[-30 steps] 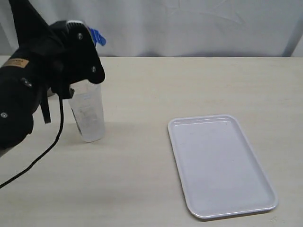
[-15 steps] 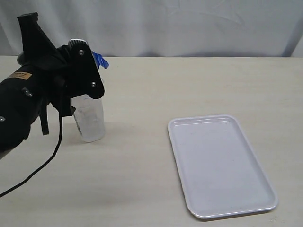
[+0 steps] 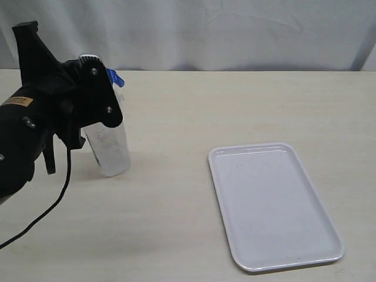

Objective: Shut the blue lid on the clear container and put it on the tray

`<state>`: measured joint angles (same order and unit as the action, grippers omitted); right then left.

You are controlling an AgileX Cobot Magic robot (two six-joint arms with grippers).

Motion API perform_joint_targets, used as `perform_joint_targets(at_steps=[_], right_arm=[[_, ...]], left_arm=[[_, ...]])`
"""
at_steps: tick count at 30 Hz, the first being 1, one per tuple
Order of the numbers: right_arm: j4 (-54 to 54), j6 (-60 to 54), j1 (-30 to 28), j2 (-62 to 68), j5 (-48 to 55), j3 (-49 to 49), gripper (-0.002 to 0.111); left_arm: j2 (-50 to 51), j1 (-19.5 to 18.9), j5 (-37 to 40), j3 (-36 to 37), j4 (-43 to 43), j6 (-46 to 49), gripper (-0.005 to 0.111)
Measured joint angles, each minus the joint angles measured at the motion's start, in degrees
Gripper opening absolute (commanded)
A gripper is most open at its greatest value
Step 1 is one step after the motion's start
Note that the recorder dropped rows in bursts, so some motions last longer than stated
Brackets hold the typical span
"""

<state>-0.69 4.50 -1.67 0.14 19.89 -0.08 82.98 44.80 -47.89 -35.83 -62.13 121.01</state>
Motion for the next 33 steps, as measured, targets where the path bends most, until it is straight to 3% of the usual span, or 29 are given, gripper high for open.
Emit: perform_joint_targets(at_steps=[17, 33], right_arm=[[0.00, 0.00, 0.00, 0.00, 0.00, 0.00, 0.005], [0.00, 0.00, 0.00, 0.00, 0.00, 0.00, 0.005]], left_arm=[[0.00, 0.08, 6.24, 0.73, 1.49, 0.00, 0.000], [0.00, 0.08, 3.21, 0.73, 3.45, 0.00, 0.000]])
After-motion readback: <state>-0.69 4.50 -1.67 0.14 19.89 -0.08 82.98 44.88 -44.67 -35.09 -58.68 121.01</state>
